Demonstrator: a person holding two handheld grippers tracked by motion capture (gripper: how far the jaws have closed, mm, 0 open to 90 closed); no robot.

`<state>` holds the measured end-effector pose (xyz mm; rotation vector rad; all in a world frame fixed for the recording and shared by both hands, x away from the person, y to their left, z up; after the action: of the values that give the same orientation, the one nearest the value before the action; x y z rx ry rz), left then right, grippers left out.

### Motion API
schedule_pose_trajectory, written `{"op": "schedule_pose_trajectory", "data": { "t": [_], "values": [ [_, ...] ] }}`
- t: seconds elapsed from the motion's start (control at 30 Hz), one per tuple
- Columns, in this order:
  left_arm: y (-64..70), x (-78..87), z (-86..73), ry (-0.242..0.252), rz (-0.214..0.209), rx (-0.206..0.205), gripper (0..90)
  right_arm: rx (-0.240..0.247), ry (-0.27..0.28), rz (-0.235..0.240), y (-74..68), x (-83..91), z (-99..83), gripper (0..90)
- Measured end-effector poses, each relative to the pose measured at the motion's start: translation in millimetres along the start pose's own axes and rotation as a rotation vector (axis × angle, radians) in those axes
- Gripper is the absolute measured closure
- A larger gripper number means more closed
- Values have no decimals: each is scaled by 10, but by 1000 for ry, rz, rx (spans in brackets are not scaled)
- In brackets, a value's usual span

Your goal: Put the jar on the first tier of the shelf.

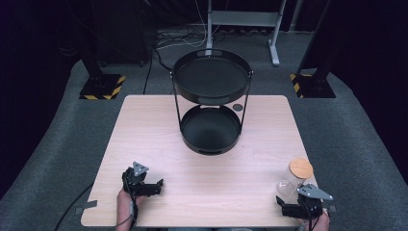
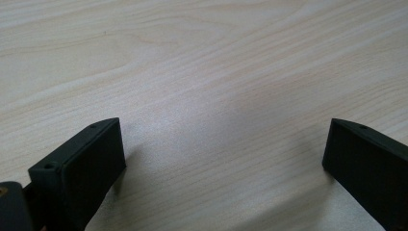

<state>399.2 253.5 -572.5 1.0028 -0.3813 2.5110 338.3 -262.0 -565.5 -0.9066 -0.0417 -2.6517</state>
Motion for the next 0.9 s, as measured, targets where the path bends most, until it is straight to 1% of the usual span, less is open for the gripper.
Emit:
{"op": "schedule_pose_trajectory", "data": {
  "t": [0.17,0.3,0.37,0.43,0.5,0.57,0.63,0.73,0.9],
  "values": [
    [0,0,0,0,0,2,7,-22,9,10,2,48,26,0],
    [-1,1,0,-1,1,1,7,-3,8,-5,6,108,80,0],
    [-2,1,0,-1,3,4,7,-4,12,-10,11,127,98,0],
    [-2,1,0,-1,2,3,7,-11,28,-13,17,187,149,0],
    [-1,1,0,0,2,3,8,-7,32,-19,15,210,170,0],
    [-1,2,0,0,2,2,11,0,41,-27,4,254,227,0],
    [-2,2,0,0,2,2,11,1,56,-25,0,280,284,0],
    [-1,2,0,0,2,2,11,2,65,-31,2,296,338,0],
    [-1,2,0,0,2,3,11,11,96,-27,-16,323,487,0]
  ]
}}
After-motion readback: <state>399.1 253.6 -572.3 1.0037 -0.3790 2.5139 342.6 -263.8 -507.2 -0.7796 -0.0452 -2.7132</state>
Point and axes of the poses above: each handheld gripper's, and its own axes: x roughly backward along the jaws, z roughly out of its top, y roughly to its right, the point moved 6 cm from there along -x, roughly forward along the jaws, and after that the axes turned 8 degrees about -x, right-handed, at the moved point
